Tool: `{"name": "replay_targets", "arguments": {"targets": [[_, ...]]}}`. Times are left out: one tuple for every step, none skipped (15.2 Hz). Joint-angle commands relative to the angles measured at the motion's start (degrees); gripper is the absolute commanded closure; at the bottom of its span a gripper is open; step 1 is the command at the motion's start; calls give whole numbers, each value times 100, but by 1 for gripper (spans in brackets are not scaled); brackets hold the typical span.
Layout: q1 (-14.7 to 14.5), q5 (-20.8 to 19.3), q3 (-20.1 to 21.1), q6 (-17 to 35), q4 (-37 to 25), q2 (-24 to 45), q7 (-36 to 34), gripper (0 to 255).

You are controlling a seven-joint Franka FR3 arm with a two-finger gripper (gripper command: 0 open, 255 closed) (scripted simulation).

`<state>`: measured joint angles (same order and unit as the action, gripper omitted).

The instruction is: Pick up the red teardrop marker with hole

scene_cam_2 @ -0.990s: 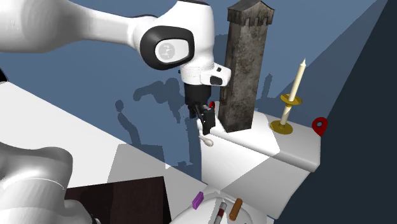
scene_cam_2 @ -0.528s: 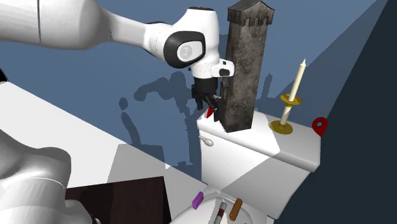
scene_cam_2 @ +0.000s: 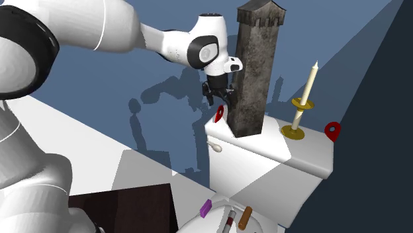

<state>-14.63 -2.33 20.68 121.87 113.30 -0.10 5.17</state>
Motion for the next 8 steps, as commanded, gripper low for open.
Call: {"name": "replay_targets", "arguments": {"targets": [[-99, -169, 99, 151, -199, 293, 45, 0], [-158, -266, 148, 195, -337, 452, 51, 0], [-219, -368, 195, 236, -477, 610, 57, 0], [-285, -471, 239, 272, -619, 769, 63, 0], [-355, -577, 278, 304, -764, 927, 69, 0], [-429, -684, 316, 332, -911, 1084, 77, 0], [-492, -772, 343, 351, -1031, 1211, 84, 0], [-496, -789, 336, 421, -981, 1233, 69, 0]]}}
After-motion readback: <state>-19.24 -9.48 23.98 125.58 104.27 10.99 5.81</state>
